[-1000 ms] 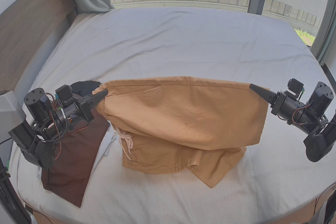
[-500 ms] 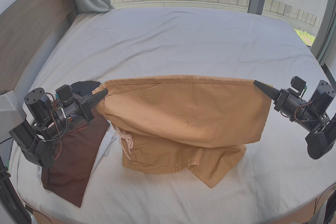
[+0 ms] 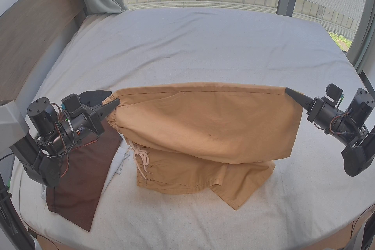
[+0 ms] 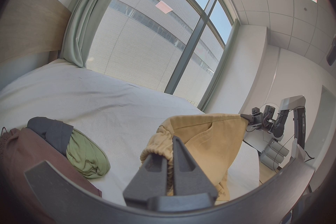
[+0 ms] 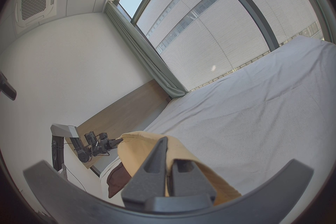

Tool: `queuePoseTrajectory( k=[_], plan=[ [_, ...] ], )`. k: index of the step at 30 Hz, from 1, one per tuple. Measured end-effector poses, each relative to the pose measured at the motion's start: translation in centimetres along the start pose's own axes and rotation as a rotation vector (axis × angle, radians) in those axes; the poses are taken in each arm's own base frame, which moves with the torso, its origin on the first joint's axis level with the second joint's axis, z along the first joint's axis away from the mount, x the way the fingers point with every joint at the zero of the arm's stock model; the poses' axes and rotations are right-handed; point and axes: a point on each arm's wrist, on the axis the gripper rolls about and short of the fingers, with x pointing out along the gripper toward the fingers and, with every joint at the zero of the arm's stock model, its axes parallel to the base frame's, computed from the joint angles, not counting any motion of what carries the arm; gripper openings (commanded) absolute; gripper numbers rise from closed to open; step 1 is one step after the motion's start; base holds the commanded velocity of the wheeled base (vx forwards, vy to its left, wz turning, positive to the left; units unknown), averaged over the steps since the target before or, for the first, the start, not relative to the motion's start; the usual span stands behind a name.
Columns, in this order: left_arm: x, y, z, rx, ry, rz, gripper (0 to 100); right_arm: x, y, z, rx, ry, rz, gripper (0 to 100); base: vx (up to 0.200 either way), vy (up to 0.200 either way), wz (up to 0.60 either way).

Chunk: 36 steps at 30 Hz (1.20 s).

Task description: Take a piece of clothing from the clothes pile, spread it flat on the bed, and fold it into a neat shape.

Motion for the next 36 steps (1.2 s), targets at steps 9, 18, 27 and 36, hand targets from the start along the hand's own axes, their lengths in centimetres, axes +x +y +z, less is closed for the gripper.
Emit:
queuePoseTrajectory(
  k=[9,18,27,36],
  plan=[
    [0.1,0.1,-0.1,0.001,0.000,0.002,0,0.0,-0.1,0.1,-0.001,-0.002,-0.002,0,0.000,0.000,0.00],
    [0.2,0.3,0.1,0.005,-0.008,0.004,0,0.1,-0.1,0.2,-0.007,-0.007,0.002,0,0.000,0.000,0.00],
    [0.8,0.3,0.2,0.010,-0.020,-0.001,0,1.6,-0.8,1.2,-0.042,-0.046,0.024,0,0.000,0.000,0.00],
    [2.9,1.9,0.2,0.030,-0.070,0.040,0,4.3,-3.0,1.7,-0.052,-0.084,0.043,0,0.000,0.000,0.00]
  ],
)
